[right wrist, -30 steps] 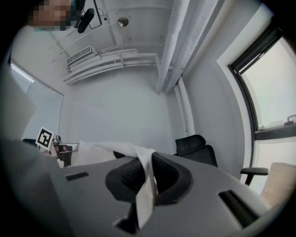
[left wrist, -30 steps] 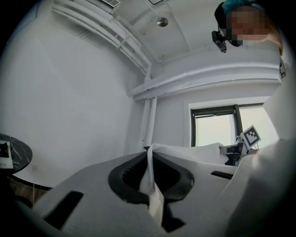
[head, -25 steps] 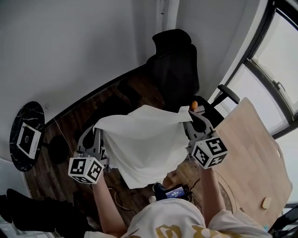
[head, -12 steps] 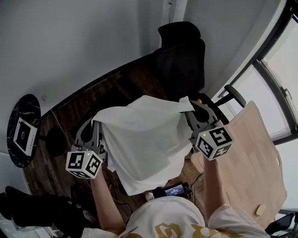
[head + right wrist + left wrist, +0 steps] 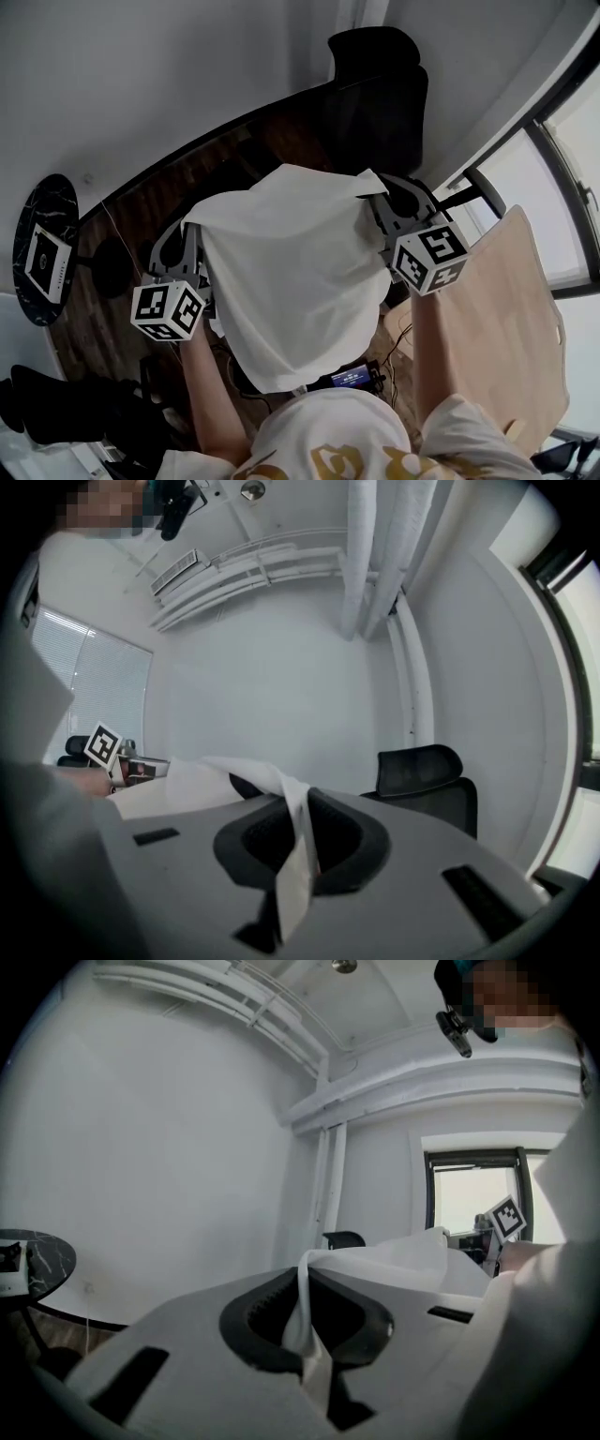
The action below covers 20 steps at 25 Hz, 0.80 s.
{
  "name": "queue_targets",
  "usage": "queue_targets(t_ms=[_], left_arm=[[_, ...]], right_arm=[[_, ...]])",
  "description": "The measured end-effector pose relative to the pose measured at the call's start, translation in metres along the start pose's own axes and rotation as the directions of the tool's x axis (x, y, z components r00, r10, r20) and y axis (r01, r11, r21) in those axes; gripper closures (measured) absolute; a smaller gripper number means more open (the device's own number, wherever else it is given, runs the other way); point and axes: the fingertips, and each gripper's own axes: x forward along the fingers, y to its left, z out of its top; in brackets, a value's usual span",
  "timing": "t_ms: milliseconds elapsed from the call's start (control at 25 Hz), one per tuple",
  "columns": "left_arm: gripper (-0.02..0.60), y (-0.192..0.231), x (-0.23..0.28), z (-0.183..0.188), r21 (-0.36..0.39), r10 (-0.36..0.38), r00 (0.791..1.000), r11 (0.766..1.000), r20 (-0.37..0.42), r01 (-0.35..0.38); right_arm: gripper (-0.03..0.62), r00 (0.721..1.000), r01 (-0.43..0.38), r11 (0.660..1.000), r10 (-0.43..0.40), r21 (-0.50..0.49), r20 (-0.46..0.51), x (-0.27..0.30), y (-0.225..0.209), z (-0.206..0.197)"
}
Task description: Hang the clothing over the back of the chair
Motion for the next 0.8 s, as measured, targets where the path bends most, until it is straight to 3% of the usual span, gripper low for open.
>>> queue_targets(t_ms=[240,520,640,720,800], left_arm=[[0.554,0.005,0.014,-0.089,0.021,0.028,0.972,1.000,-0.232,-0.023],[0.554,-0.003,0.009,-0.166,0.055,0.014,0.908,0.998,-0.420,0.011],[0.554,-0.018,0.007,-0.196,0.068,-0.040,0.856,0.994,-0.516,0.088],[0.554,-0.029,0.007,-0.210,0.086,-0.064,0.824,0.987,-0.563,0.135],[0.554,-0.034,0.005,-0.219,0.115,-0.068,0.800,0.979,-0.596,0.169]], right_arm=[[0.568,0.986,-0.080,0.997,0.077,-0.012,-0.149,0.027,0.006,-0.053],[0.563,0.940,-0.174,0.984,0.177,0.035,-0.291,0.041,0.016,-0.113],[0.551,0.936,-0.167,0.984,0.180,0.070,-0.304,0.041,0.010,-0.125],[0.542,0.926,-0.148,0.989,0.129,-0.028,-0.355,0.038,0.002,-0.135],[0.542,0.909,-0.135,0.972,0.044,-0.194,-0.415,0.034,-0.002,-0.146]])
